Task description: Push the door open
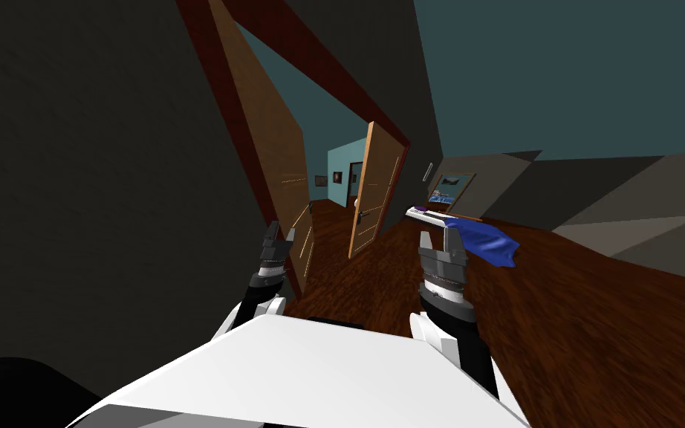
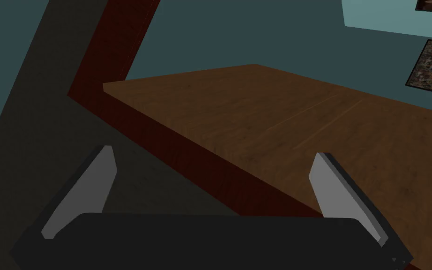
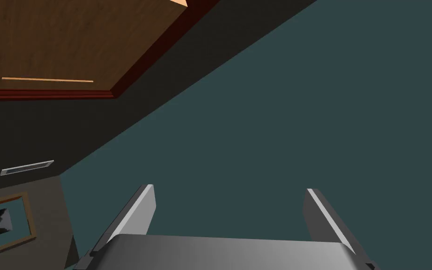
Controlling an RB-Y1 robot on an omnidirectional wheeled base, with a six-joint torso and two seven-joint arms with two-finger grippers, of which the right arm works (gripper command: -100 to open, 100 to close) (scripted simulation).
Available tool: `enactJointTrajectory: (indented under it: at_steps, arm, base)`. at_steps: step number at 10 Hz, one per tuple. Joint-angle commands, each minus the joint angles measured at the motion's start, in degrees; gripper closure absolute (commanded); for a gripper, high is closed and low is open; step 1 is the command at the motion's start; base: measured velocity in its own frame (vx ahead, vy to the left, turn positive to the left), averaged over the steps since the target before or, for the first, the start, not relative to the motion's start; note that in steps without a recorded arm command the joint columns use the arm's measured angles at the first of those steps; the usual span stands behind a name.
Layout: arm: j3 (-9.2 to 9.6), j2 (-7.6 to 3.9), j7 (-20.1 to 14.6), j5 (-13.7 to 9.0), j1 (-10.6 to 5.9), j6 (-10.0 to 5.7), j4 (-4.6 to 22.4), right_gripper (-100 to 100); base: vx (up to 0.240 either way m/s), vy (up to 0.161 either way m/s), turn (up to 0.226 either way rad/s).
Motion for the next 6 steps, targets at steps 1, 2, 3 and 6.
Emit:
enactJointTrajectory:
  at_steps: [1,2,3,6]
  arm:
    - [0.19,-0.29,-0.3,-0.1,-1.04,0.02,1.8,-100]
    - [0.38,-0.55,-0.6,-0.2,-2.06,0.05,3.5,-100]
    - [0.47,-0.68,-0.8,-0.3,-2.6,0.06,4.5,-100]
    - [0.84,-1.14,-1.3,-0.5,-4.61,0.1,7.9,-100]
  base:
    - [0.045,-0.002,0.058]
    - [0.058,-0.139,0.094]
    - [0.067,-0.147,0.078]
    - [0.048,-0.099,0.055]
